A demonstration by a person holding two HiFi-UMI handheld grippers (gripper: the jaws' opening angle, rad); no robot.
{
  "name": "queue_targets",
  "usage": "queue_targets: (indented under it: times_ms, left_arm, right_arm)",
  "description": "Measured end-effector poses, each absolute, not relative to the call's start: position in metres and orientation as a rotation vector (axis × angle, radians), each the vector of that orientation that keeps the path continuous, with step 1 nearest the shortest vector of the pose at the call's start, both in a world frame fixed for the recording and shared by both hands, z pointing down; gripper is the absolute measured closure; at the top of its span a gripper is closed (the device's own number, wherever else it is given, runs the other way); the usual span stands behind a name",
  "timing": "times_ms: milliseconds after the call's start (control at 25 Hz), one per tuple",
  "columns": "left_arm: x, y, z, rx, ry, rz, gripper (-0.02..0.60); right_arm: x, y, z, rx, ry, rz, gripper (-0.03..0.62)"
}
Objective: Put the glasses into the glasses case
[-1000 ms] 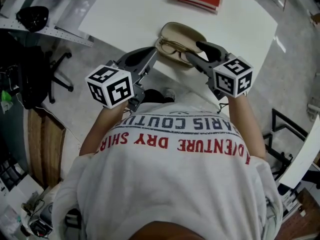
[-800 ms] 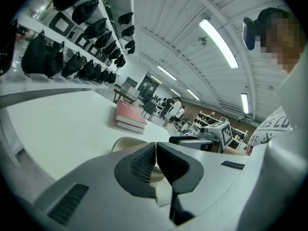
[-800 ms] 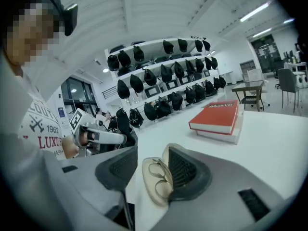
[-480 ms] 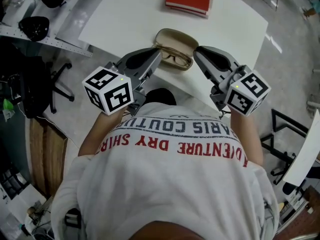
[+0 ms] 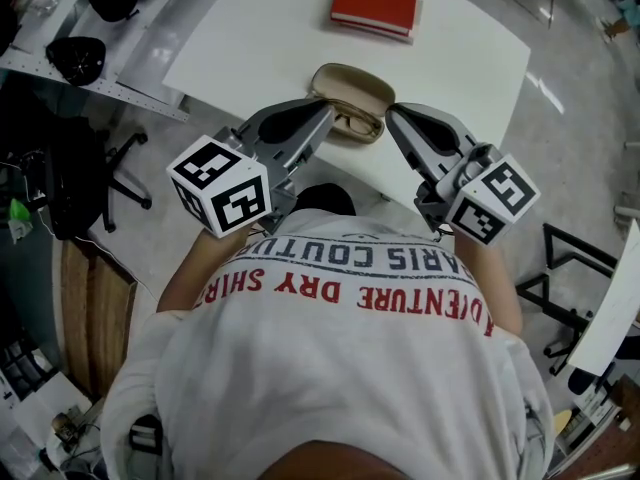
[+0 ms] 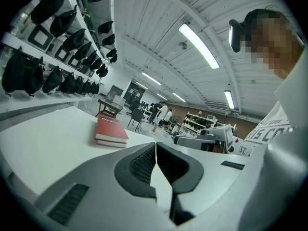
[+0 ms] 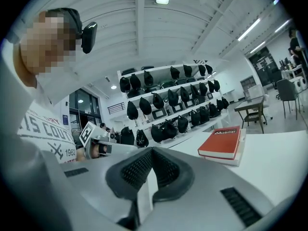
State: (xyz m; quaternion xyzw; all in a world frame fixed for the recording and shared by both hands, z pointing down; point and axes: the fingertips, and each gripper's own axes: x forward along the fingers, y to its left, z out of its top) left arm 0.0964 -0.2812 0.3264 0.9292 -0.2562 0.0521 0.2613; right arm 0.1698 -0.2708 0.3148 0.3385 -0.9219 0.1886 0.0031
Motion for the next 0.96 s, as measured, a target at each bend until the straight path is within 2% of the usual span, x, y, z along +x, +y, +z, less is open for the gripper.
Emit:
queue_targets:
  times_ms: [960]
  left_arm:
    - [0.095,-0.273,0.337,2.514,-0.698,0.141,0.552]
  right_arm:
    - [0.171,-0.263,0.324,1.093,-2.867,0.581,0.571]
